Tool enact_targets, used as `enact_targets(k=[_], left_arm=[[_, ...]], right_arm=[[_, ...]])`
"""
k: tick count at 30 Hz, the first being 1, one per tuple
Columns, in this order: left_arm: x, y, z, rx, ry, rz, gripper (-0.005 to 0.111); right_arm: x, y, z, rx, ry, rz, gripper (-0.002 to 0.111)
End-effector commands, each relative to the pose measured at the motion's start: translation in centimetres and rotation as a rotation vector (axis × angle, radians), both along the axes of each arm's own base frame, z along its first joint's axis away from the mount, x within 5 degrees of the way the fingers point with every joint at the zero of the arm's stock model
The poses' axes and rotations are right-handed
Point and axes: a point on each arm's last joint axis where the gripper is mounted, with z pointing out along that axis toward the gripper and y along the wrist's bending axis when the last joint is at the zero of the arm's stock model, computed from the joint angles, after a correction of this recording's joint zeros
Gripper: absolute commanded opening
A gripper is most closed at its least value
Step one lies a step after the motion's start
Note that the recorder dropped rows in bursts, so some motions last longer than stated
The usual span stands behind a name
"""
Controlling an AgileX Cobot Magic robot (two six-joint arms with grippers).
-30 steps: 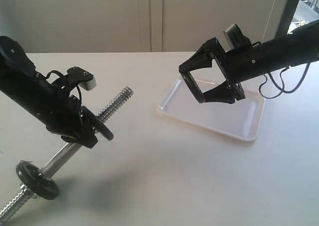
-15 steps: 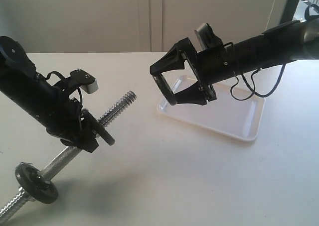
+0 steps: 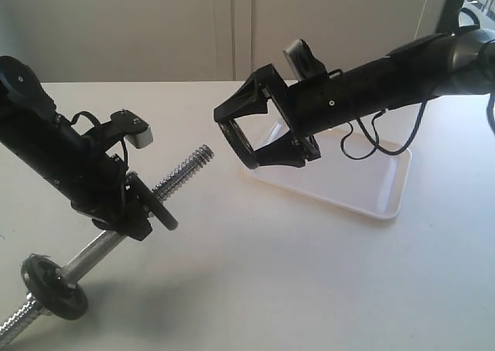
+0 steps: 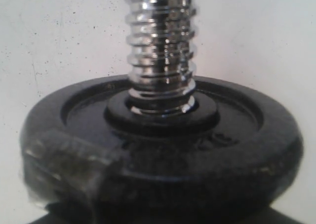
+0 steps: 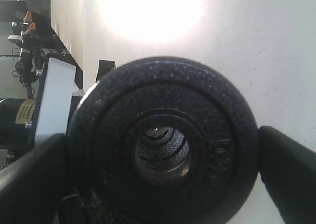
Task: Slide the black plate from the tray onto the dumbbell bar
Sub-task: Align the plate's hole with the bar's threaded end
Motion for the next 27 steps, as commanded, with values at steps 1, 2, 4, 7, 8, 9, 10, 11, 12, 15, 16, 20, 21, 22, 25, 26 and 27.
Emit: enact_targets(k=[1, 2, 4, 7, 8, 9, 10, 11, 12, 15, 16, 20, 21, 22, 25, 26, 27], left_arm=[[-0.7, -0.6, 2.1, -0.082, 0.01, -0.009, 0.0], [-0.7, -0.6, 2.1, -0.081, 0.008, -0.011, 0.0], [-0.7, -0.6, 2.1, -0.082, 0.01, -0.012, 0.0], [-0.7, -0.6, 2.1, -0.09, 0.012, -0.007, 0.0], [-0.7, -0.7, 2.2, -0.094, 0.014, -0.008, 0.0], [-0.7, -0.7, 2.2, -0.098, 0.015, -0.011, 0.0], [-0.7, -0.7, 2.2, -0.1, 0.013, -0.013, 0.0], [-0.7, -0.7, 2.2, -0.099, 0.011, -0.02, 0.0], [-0.8, -0.7, 2.2, -0.099, 0.01, -0.025, 0.0], [-0.8, -0.7, 2.2, -0.101, 0.013, -0.025, 0.0], [-0.8, -0.7, 2.2, -0.104, 0.012, -0.026, 0.0], [-0.8, -0.8, 2.2, -0.105, 0.013, -0.025, 0.0], [-0.8, -0.8, 2.2, -0.105, 0.013, -0.025, 0.0], [-0.8, -0.8, 2.2, -0.106, 0.014, -0.026, 0.0], [-0.8, -0.8, 2.2, -0.106, 0.02, -0.029, 0.0], [-0.9, -0.8, 2.2, -0.106, 0.022, -0.03, 0.0], [-0.9, -0.8, 2.2, -0.106, 0.02, -0.032, 0.0]], right_arm=[[-0.1, 0.7, 1.3, 0.071, -0.008, -0.018, 0.0], [0.0, 0.7, 1.3, 0.067, -0.012, -0.026, 0.0], [0.2, 0.8, 1.2, 0.057, -0.019, -0.043, 0.0], [0.3, 0.9, 1.1, 0.042, -0.03, -0.061, 0.0], [0.4, 0.9, 1.0, 0.039, -0.032, -0.067, 0.0], [0.4, 1.0, 1.0, 0.032, -0.037, -0.074, 0.0], [0.4, 1.2, 1.0, 0.029, -0.039, -0.075, 0.0], [0.4, 1.1, 0.9, 0.026, -0.042, -0.082, 0.0], [0.5, 1.2, 0.9, 0.021, -0.045, -0.088, 0.0], [0.5, 1.6, 0.6, 0.017, -0.042, -0.088, 0.0], [0.4, 1.7, 0.4, 0.019, -0.033, -0.081, 0.0], [0.1, 2.3, -0.7, 0.053, 0.024, -0.033, 0.0], [0.0, 2.4, -1.0, 0.066, 0.043, -0.02, 0.0], [0.0, 2.4, -1.2, 0.077, 0.057, -0.012, 0.0], [0.0, 2.5, -1.6, 0.096, 0.082, -0.008, 0.0], [0.1, 2.6, -1.7, 0.101, 0.085, -0.011, 0.0], [0.1, 2.6, -1.6, 0.107, 0.087, -0.016, 0.0]])
